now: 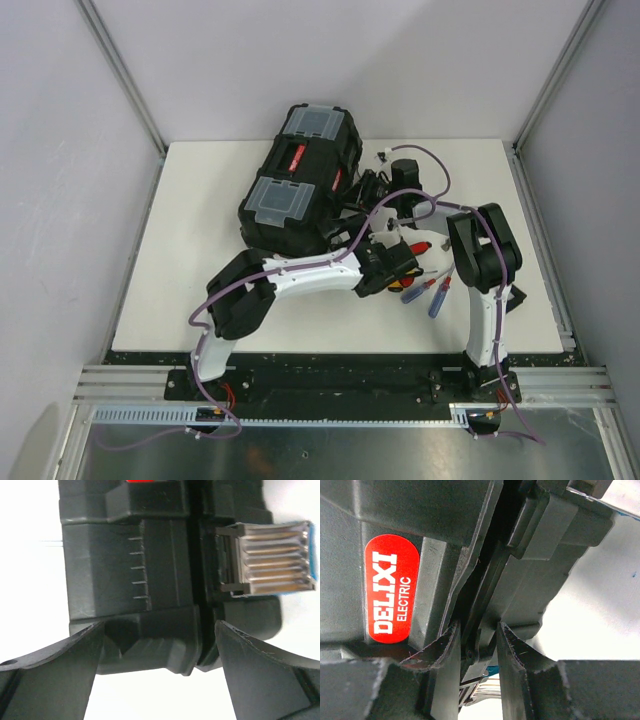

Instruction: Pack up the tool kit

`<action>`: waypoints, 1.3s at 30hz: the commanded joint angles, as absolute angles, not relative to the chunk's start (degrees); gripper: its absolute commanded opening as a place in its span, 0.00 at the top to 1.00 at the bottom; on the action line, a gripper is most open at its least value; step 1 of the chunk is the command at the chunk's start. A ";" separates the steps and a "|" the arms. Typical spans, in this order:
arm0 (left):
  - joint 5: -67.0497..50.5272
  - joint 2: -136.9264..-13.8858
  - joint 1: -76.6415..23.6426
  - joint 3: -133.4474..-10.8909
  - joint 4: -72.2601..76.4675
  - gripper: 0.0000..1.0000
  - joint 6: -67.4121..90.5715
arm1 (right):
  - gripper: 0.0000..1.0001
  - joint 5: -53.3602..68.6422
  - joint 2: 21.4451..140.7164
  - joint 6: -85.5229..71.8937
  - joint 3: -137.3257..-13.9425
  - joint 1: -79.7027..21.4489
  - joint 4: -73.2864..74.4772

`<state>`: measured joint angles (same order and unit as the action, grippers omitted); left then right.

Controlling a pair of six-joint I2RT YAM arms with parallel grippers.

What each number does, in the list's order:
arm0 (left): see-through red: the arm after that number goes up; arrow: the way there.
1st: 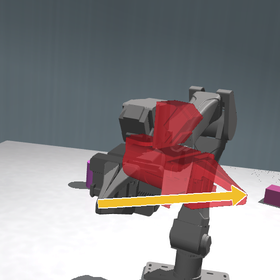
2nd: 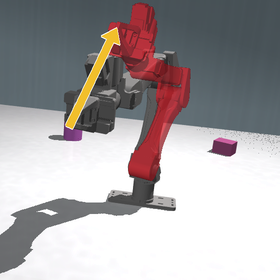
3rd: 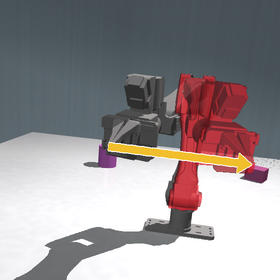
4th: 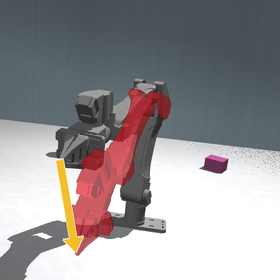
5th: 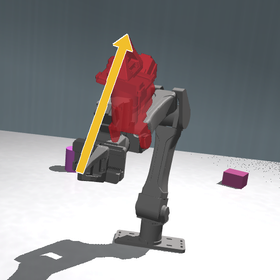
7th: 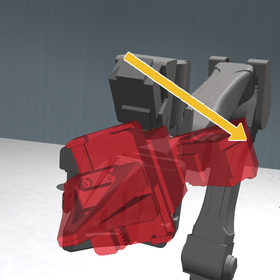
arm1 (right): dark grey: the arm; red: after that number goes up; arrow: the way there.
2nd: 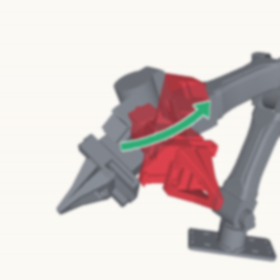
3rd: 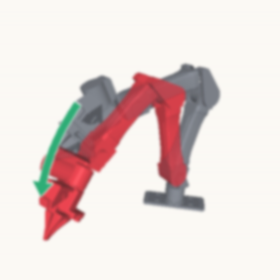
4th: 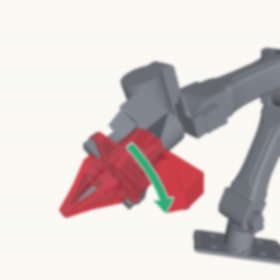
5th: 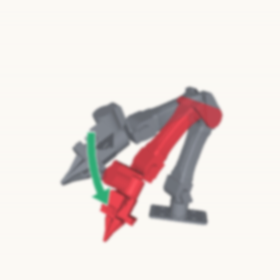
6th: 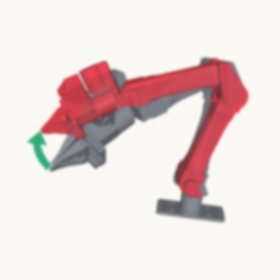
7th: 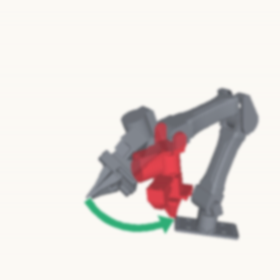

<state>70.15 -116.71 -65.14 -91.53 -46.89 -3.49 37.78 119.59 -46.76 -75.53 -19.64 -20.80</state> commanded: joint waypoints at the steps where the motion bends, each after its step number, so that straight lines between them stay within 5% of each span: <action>1: 80.96 -117.12 -64.39 -92.59 -46.87 0.04 -1.12 | 1.00 36.66 121.71 -44.78 -74.88 -18.79 -25.32; 23: 91.27 -117.62 -61.00 -93.23 -47.04 0.03 5.58 | 1.00 37.05 121.21 -45.17 -75.06 -18.85 -24.59; 39: 86.04 -106.51 -55.21 -102.58 -47.07 0.22 1.85 | 1.00 35.29 122.50 -45.16 -76.20 -18.68 -23.40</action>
